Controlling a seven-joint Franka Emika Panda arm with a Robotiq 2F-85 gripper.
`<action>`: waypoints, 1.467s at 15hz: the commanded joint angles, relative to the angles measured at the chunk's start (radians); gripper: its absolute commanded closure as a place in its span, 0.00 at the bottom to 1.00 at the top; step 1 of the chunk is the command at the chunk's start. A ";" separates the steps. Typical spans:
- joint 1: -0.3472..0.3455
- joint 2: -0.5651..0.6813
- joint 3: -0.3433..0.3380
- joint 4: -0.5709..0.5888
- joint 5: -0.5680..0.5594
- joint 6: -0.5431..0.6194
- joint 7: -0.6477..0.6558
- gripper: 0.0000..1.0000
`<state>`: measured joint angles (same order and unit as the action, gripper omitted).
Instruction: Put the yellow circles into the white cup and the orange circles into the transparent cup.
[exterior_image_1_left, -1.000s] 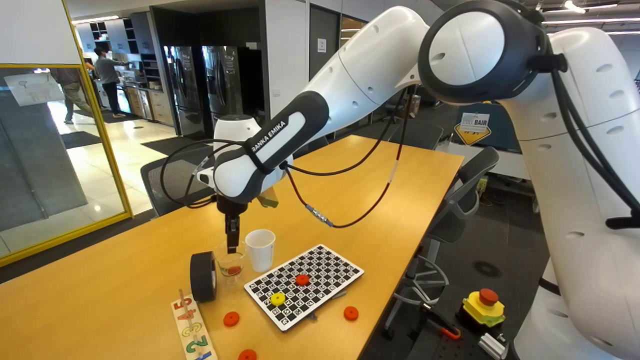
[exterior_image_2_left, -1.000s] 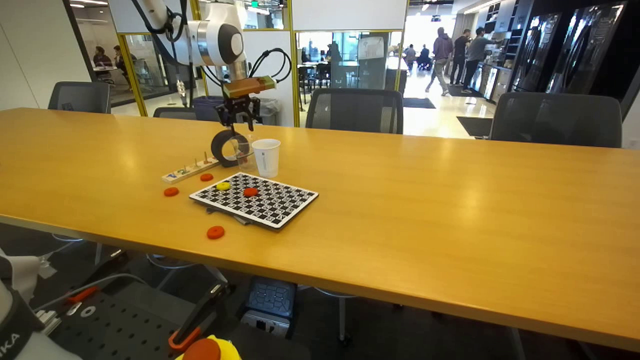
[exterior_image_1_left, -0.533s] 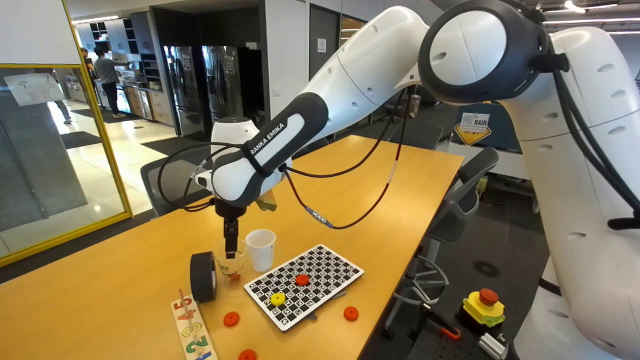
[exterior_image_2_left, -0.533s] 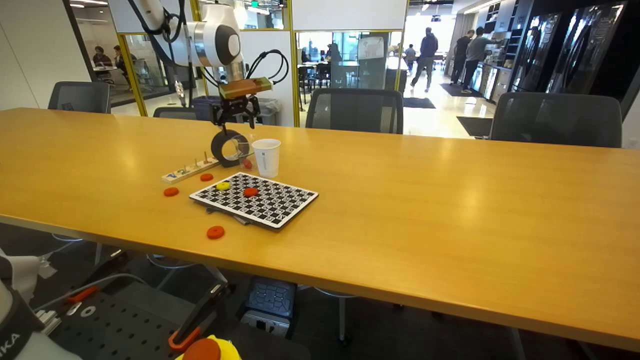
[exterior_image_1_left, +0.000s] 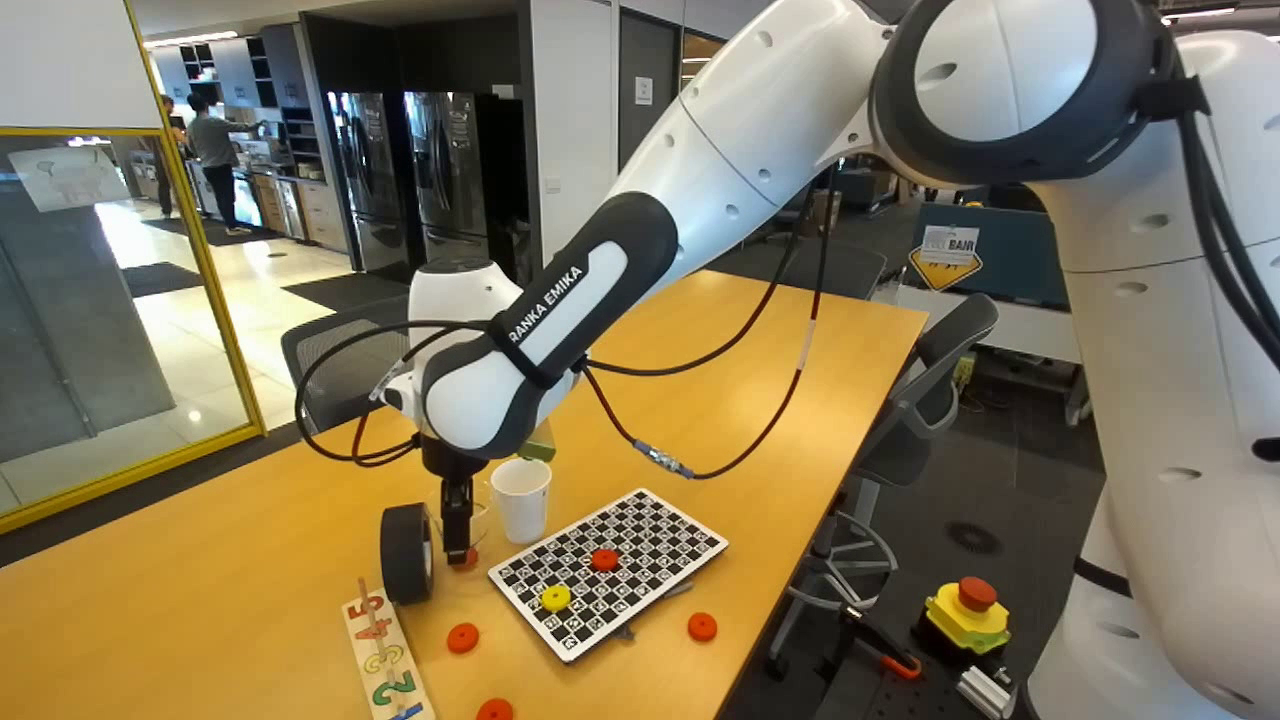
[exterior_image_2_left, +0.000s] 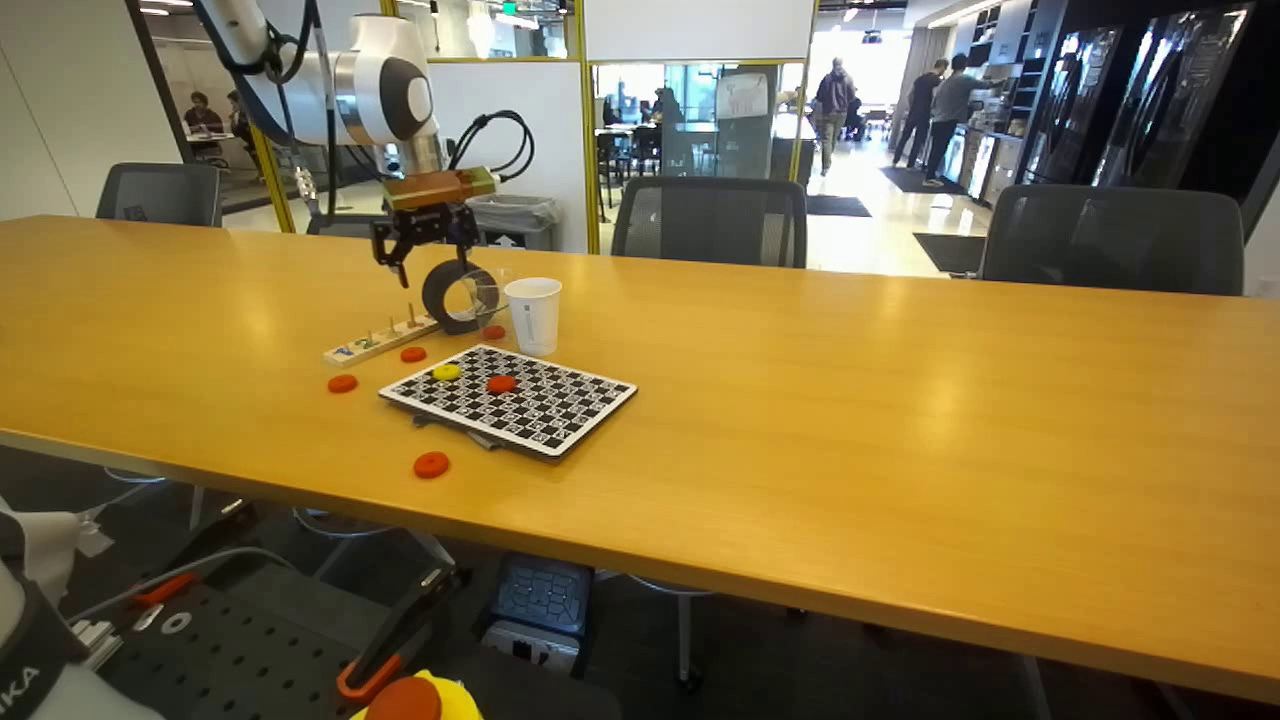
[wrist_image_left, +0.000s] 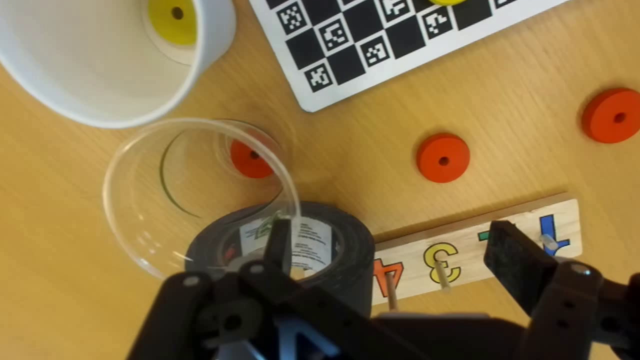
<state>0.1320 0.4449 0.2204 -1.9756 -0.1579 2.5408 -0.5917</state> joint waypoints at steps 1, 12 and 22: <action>0.030 -0.086 0.000 -0.135 -0.035 0.070 0.083 0.00; 0.062 0.035 -0.006 -0.105 -0.074 0.062 0.152 0.00; 0.074 0.169 -0.013 0.013 -0.100 0.058 0.157 0.00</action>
<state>0.1866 0.5715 0.2213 -2.0202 -0.2289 2.5964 -0.4660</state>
